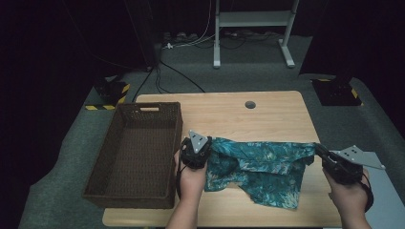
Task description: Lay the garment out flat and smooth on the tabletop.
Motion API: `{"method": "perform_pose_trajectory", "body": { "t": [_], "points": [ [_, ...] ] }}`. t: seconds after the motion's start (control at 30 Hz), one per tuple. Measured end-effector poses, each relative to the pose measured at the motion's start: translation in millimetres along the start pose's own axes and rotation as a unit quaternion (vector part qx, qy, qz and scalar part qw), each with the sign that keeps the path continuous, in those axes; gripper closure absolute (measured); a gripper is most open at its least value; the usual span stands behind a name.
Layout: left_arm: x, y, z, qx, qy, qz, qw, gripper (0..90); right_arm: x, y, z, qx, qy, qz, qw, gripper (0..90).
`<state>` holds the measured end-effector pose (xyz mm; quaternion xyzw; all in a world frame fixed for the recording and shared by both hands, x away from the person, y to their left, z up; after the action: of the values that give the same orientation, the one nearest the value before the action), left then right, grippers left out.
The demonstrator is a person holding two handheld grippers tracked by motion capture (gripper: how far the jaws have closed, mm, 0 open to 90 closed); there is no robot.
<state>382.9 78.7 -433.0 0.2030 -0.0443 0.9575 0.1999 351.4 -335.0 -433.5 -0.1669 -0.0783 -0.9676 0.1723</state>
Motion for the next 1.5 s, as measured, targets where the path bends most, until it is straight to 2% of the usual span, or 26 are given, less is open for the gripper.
{"method": "perform_pose_trajectory", "body": {
  "t": [0.13,0.33,0.53,0.67,0.8,1.0,1.1,1.27,1.43,1.5],
  "points": [
    [-18.5,-0.2,-15.8,0.007,-0.03,-0.004,0.9995,88.7,-17.6,1.7,-8.6,-0.001,-0.023,0.002,0.9997,86.1],
    [-39.2,1.2,-50.5,0.022,-0.077,-0.012,0.9967,88.6,-37.1,-3.9,-40.6,-0.007,-0.072,0.016,0.9973,86.1],
    [-46.0,6.1,-77.5,0.017,-0.115,-0.018,0.993,88.4,-46.4,-12.5,-70.6,-0.01,-0.114,0.029,0.993,86.0],
    [-48.3,8.3,-90.8,0.016,-0.132,-0.022,0.9909,88.3,-50.4,-19.9,-86.2,-0.007,-0.137,0.038,0.9898,85.9],
    [-48.1,10.9,-98.6,0.011,-0.134,-0.021,0.9908,88.1,-52.0,-24.9,-94.9,-0.005,-0.147,0.041,0.9884,85.8],
    [-47.5,9.7,-99.3,0.006,-0.133,-0.02,0.9908,88.0,-52.6,-24.9,-95.2,-0.001,-0.15,0.042,0.9877,85.7],
    [-45.0,12.5,-100.5,-0.005,-0.133,-0.015,0.991,88.0,-52.2,-24.6,-95.8,-0.002,-0.15,0.042,0.9877,85.7],
    [-30.1,18.3,-106.6,-0.016,-0.136,-0.018,0.9904,87.9,-44.5,-23.6,-98.1,0.004,-0.153,0.043,0.9873,85.6],
    [-9.0,21.7,-116.4,-0.033,-0.135,-0.014,0.9903,87.6,-25.9,-19.4,-104.4,0.011,-0.159,0.04,0.9864,85.5],
    [-5.5,19.0,-118.3,-0.026,-0.133,-0.014,0.9906,87.2,-20.7,-16.5,-106.7,0.011,-0.159,0.039,0.9864,85.5]
  ]
}}
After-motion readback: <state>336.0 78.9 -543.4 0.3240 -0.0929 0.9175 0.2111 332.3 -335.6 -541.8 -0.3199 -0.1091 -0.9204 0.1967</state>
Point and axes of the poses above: each handheld gripper's, and its own axes: x roughly backward along the jaws, z roughly out of its top, y roughly to its right, the point moved 1 cm from there along -x, roughly forward along the jaws, and after that the axes turned 2 degrees about y, right-handed, at the moved point
